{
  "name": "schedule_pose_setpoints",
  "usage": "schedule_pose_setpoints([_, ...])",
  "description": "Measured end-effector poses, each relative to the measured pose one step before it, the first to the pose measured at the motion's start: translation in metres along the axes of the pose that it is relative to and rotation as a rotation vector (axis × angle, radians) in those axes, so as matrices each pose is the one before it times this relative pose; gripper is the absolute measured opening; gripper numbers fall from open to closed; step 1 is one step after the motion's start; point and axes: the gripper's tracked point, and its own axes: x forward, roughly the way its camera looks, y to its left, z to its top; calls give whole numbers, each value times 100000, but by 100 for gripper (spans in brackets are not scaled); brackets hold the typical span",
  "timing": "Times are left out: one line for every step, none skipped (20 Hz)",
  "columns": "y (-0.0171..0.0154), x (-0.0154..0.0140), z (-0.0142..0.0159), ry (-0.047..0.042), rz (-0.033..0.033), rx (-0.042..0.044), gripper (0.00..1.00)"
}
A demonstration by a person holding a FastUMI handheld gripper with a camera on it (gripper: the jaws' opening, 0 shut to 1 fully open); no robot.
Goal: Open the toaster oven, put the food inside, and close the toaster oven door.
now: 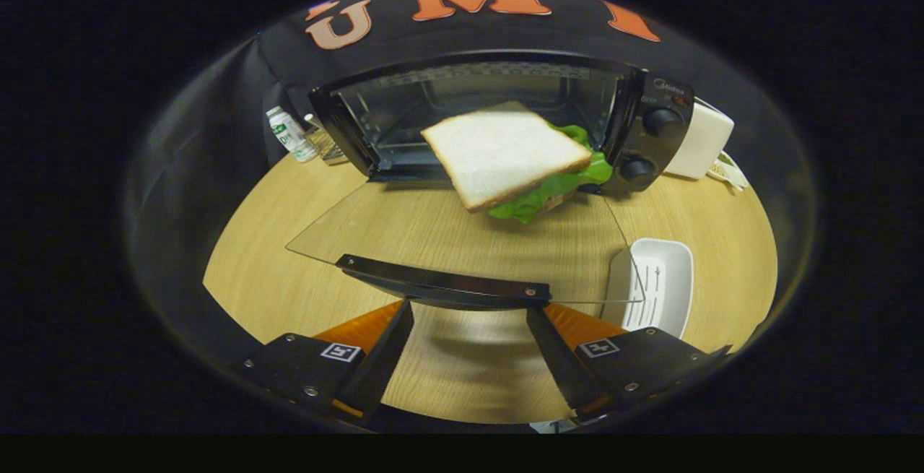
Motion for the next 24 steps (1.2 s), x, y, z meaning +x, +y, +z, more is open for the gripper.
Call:
schedule_pose_setpoints([36,-356,503,-657,611,462,93])
schedule_pose_setpoints([-104,-416,476,-306,705,779,94])
schedule_pose_setpoints([59,-399,682,-1222,725,587,94])
schedule_pose_setpoints([6,-483,849,-1762,895,225,94])
schedule_pose_setpoints([75,-338,953,-2077,772,54,95])
schedule_pose_setpoints([13,-330,999,-2392,665,354,95])
schedule_pose_setpoints([39,-191,1081,-2315,580,379,95])
schedule_pose_setpoints([-39,-189,932,-1990,417,706,95])
schedule_pose_setpoints([52,-85,888,-1504,410,665,95])
schedule_pose_setpoints([-9,-33,781,-1560,358,861,95])
schedule_pose_setpoints([-58,65,925,-1860,219,573,96])
schedule_pose_setpoints([-28,-36,961,-2119,-167,1074,96])
schedule_pose_setpoints([-41,197,927,-1620,-213,424,96])
schedule_pose_setpoints([18,307,213,-1382,-330,307,97])
schedule_pose_setpoints([-146,255,730,-1133,-398,-159,98])
schedule_pose_setpoints([-287,234,700,-1175,-556,-548,98])
schedule_pose_setpoints([-116,407,768,-1402,-773,-955,98])
schedule_pose_setpoints([-360,247,730,-921,-1232,-1388,98])
schedule_pose_setpoints([-132,358,606,-773,-910,-1423,98])
schedule_pose_setpoints([79,153,659,-962,-293,-783,98])
schedule_pose_setpoints([249,104,692,-1245,318,-324,98])
schedule_pose_setpoints([152,-105,766,-1475,207,-83,98])
schedule_pose_setpoints([166,-124,513,-1151,361,-114,98])
schedule_pose_setpoints([129,-432,443,-1239,-136,-314,98])
